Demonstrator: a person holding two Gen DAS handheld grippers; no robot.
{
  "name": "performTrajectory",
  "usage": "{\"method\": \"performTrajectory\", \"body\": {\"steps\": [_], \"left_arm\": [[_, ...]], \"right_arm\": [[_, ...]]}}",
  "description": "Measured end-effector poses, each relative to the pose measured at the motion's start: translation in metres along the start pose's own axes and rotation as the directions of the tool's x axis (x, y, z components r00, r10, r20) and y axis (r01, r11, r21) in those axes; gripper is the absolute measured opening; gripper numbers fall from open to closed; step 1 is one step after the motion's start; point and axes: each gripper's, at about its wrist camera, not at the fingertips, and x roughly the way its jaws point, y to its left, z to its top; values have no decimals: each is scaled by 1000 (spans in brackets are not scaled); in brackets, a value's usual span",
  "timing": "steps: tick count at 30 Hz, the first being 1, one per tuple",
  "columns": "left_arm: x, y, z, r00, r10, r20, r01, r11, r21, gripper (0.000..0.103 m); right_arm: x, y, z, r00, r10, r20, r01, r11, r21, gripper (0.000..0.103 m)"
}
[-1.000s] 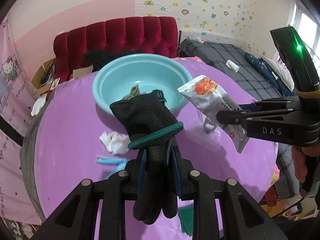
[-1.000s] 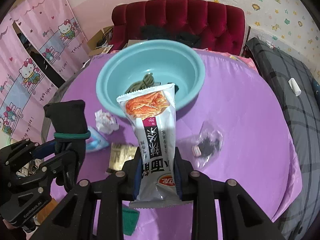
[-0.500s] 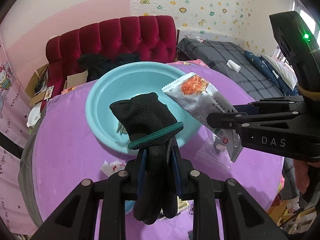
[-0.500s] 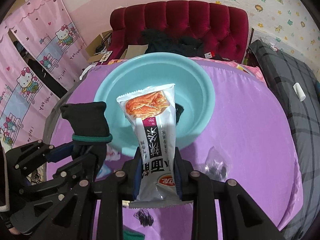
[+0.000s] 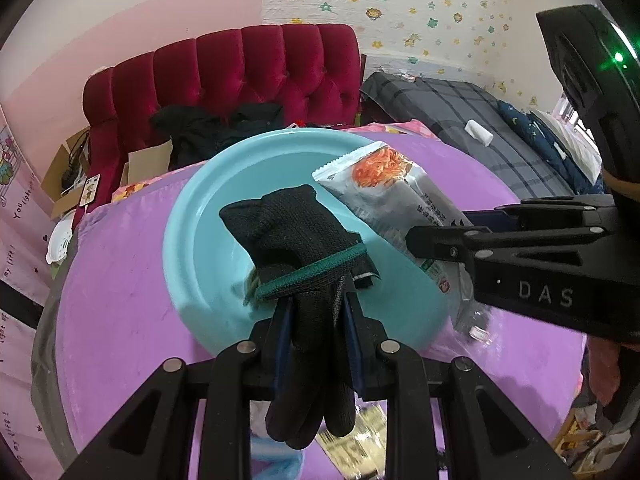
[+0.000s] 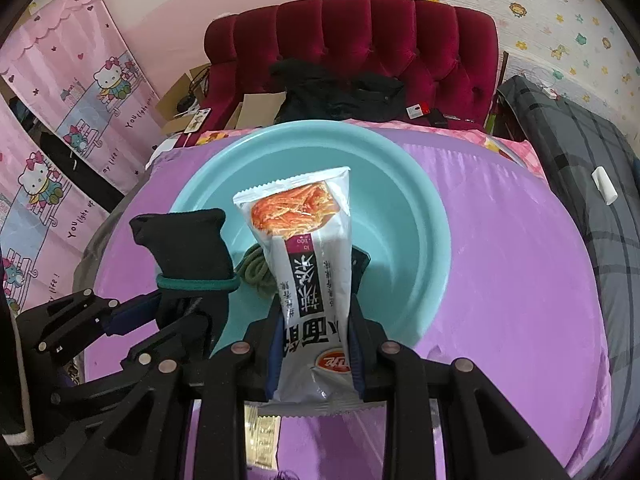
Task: Organize soft objects
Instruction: 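Carry the glove and snack packet over the blue basin with both grippers, then open both grippers to drop the glove and packet into the basin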
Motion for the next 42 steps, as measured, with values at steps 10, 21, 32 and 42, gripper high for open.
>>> {"method": "performTrajectory", "body": {"steps": [10, 21, 32, 42], "left_arm": [[38, 9, 21, 1000, -7, -18, 7, 1000, -15, 27], [76, 15, 31, 998, 15, -57, -15, 1000, -7, 27], [73, 6, 29, 998, 43, -48, -43, 999, 13, 54], [56, 4, 21, 992, 120, -23, -120, 993, -5, 103]], "right_arm": [[41, -6, 21, 999, -18, -30, 19, 999, 39, 29], [74, -19, 30, 998, -24, -53, 29, 996, 85, 30], [67, -16, 32, 999, -28, -16, 29, 997, 65, 51], [45, -18, 22, 998, -66, 13, 65, 996, 53, 103]]}}
